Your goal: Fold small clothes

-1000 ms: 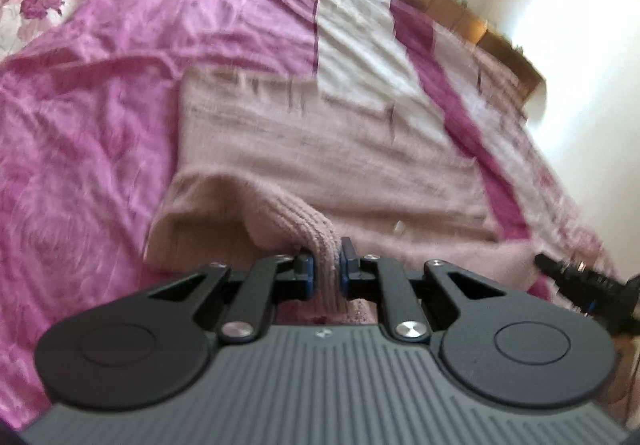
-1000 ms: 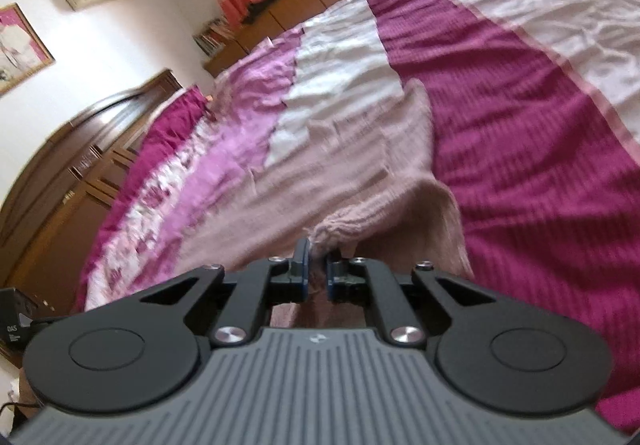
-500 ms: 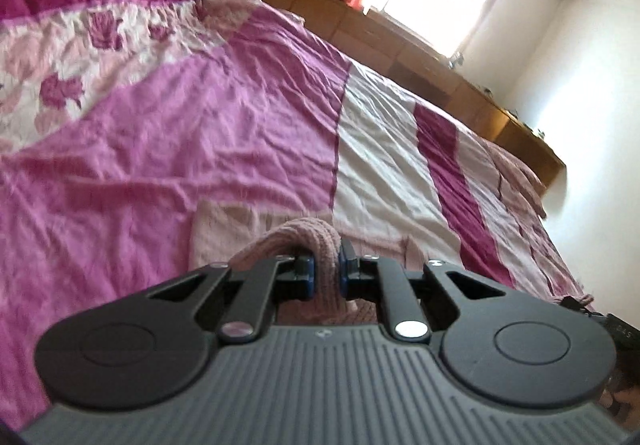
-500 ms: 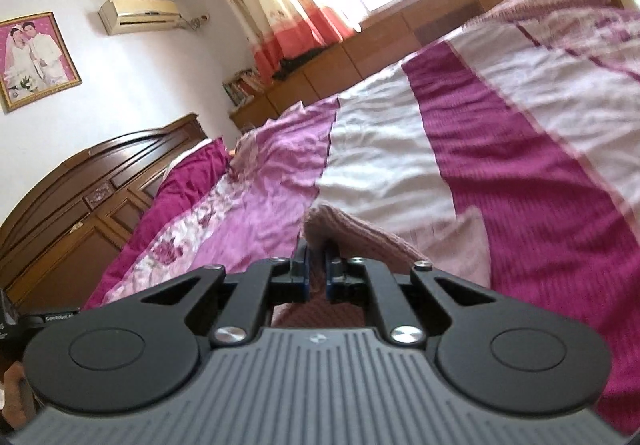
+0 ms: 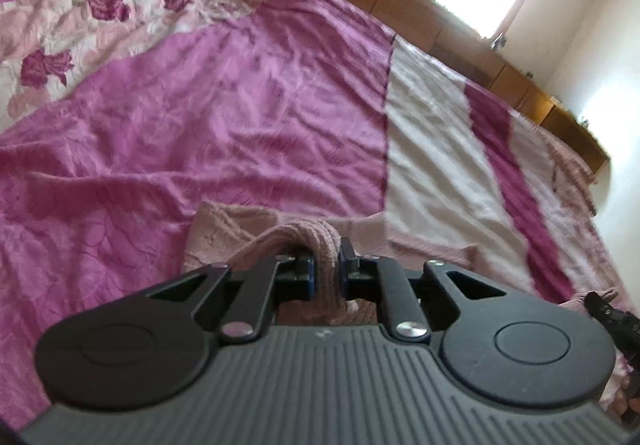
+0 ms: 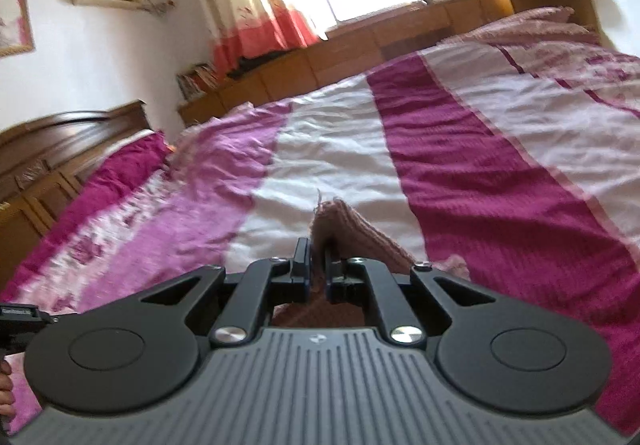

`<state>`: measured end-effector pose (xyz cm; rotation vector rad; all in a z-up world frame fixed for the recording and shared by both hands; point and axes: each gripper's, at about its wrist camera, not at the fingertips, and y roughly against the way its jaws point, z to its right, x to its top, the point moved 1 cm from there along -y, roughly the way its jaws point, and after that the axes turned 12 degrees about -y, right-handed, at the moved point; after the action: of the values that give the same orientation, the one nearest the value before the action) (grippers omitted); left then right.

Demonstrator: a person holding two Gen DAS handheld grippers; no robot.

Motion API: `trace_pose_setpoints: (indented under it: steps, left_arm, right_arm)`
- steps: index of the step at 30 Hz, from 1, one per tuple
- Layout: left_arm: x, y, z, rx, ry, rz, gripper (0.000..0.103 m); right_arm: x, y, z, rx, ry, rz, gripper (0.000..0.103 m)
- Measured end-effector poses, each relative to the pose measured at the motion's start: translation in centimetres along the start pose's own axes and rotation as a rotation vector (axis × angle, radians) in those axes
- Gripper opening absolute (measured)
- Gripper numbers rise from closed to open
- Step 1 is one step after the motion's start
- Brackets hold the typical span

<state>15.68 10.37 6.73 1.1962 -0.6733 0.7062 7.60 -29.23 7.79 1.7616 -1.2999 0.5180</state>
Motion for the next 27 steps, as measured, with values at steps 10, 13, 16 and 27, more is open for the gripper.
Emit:
trace_pose_setpoints:
  steps: [10, 13, 16, 27]
  left_arm:
    - [-1.6, -2.9, -0.6, 0.060, -0.063, -0.081, 0.019]
    - [-1.5, -2.6, -0.5, 0.073, -0.066, -0.091, 0.029]
    - [-1.2, -1.7, -0.2, 0.099, -0.088, -0.086, 0.043]
    - [-0.7, 1.7, 0.1, 0.146, -0.126, -0.067, 0.051]
  right_arm:
    - [-2.8, -3.6, 3.3, -0.059, -0.059, -0.103, 0.010]
    - [-2.5, -3.2, 3.1, -0.051, -0.064, -0.086, 0.028]
    - [-1.8, -2.4, 2.4, -0.037, -0.044, -0.076, 0.047]
    - [-0.7, -0.3, -0.2, -0.016, 0.173, -0.092, 0.055]
